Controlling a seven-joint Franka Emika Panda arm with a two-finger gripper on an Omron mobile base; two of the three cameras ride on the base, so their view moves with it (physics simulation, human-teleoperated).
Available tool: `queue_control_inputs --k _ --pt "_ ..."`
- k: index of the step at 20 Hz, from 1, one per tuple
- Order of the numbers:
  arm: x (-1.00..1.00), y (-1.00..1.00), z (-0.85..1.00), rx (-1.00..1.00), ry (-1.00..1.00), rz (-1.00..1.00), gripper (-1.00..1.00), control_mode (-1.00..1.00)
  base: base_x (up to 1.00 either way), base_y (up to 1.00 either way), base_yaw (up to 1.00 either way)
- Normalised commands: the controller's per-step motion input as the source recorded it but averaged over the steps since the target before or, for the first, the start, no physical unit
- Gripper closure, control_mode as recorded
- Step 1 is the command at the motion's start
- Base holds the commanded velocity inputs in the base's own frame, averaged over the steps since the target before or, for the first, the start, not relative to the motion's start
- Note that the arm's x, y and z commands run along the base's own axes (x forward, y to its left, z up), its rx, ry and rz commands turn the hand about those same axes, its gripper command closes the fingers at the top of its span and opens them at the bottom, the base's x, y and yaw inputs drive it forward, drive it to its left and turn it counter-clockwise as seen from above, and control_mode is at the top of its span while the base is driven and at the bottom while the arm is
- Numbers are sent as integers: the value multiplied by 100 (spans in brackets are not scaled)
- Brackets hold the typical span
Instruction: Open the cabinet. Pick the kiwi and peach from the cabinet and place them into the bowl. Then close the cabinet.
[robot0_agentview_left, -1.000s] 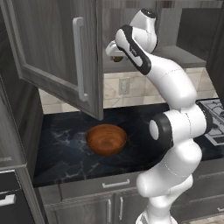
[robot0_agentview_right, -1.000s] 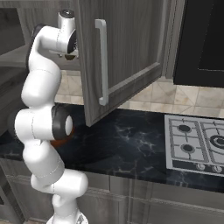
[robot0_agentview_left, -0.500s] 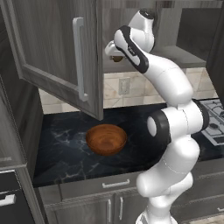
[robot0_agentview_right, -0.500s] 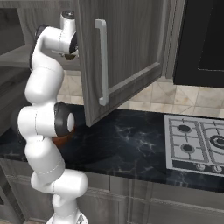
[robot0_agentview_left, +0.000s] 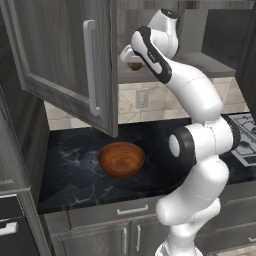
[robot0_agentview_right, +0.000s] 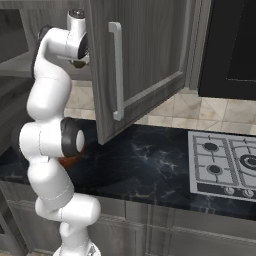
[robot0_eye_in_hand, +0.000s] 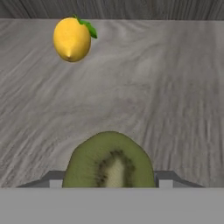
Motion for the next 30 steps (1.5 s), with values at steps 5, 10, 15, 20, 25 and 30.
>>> queue_control_inputs --k 5,10,15,20,25,30 --pt "-100 0 -15 0 -15 2 100 -100 0 0 0" --pt "-100 1 -25 0 -15 2 100 -100 0 0 0" --pt "-100 2 -47 0 -17 6 100 -100 0 0 0" --pt "-100 0 -61 0 -10 8 100 -100 0 0 0" --pt "-75 16 -57 -6 0 8 100 -100 0 0 0" --pt "-12 23 -27 -9 1 2 100 -100 0 0 0"
